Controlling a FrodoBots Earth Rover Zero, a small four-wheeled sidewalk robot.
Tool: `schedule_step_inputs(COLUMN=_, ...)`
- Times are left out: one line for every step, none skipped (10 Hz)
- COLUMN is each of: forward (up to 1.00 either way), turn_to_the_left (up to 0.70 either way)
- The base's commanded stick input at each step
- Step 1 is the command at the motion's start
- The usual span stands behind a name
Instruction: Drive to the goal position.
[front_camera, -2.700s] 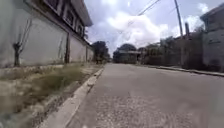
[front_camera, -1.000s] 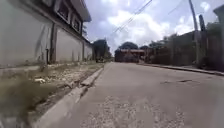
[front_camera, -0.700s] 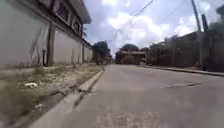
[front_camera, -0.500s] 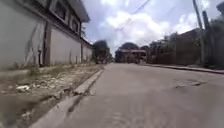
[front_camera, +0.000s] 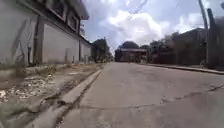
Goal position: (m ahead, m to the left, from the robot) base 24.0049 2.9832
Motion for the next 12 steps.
schedule_step_inputs(forward=0.28, turn_to_the_left=0.00)
schedule_step_inputs(forward=0.05, turn_to_the_left=0.00)
schedule_step_inputs(forward=0.00, turn_to_the_left=0.00)
schedule_step_inputs(forward=0.00, turn_to_the_left=0.00)
schedule_step_inputs(forward=0.00, turn_to_the_left=0.00)
schedule_step_inputs(forward=0.00, turn_to_the_left=0.00)
schedule_step_inputs(forward=0.00, turn_to_the_left=0.00)
schedule_step_inputs(forward=0.00, turn_to_the_left=0.00)
schedule_step_inputs(forward=0.00, turn_to_the_left=0.00)
schedule_step_inputs(forward=0.00, turn_to_the_left=0.00)
schedule_step_inputs(forward=0.00, turn_to_the_left=0.00)
schedule_step_inputs(forward=0.57, turn_to_the_left=0.00)
